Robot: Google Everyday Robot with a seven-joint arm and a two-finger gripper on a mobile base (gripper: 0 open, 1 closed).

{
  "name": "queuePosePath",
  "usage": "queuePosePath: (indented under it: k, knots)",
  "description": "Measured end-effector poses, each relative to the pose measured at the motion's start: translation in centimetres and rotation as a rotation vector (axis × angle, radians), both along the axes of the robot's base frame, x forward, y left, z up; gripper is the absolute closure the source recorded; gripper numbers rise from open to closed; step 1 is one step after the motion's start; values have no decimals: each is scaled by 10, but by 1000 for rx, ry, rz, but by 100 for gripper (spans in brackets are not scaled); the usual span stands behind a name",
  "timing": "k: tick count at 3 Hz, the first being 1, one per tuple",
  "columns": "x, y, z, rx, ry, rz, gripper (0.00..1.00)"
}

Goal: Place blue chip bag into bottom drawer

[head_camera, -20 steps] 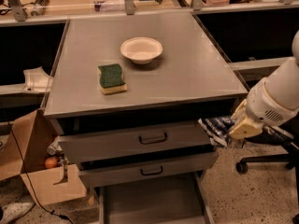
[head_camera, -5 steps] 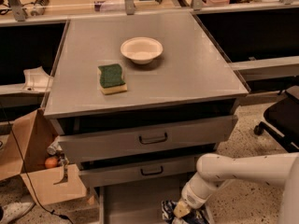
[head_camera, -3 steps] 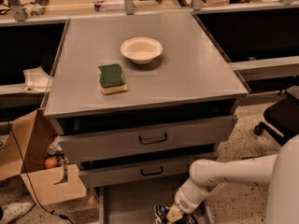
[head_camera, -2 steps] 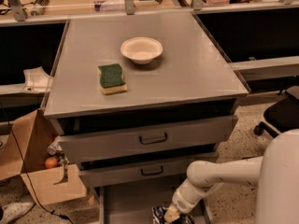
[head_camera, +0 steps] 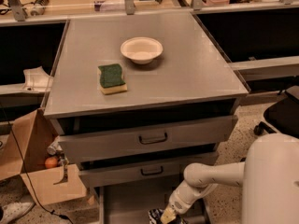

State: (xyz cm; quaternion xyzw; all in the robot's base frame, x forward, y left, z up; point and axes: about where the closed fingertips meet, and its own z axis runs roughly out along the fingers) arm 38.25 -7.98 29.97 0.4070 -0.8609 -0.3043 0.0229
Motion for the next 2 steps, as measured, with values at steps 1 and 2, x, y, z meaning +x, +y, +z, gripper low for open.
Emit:
queuePosePath:
  k: [1,2]
  knots:
    - [3,5,-52,-32,22,-51,100]
    - [1,10,-59,-24,32,-60,100]
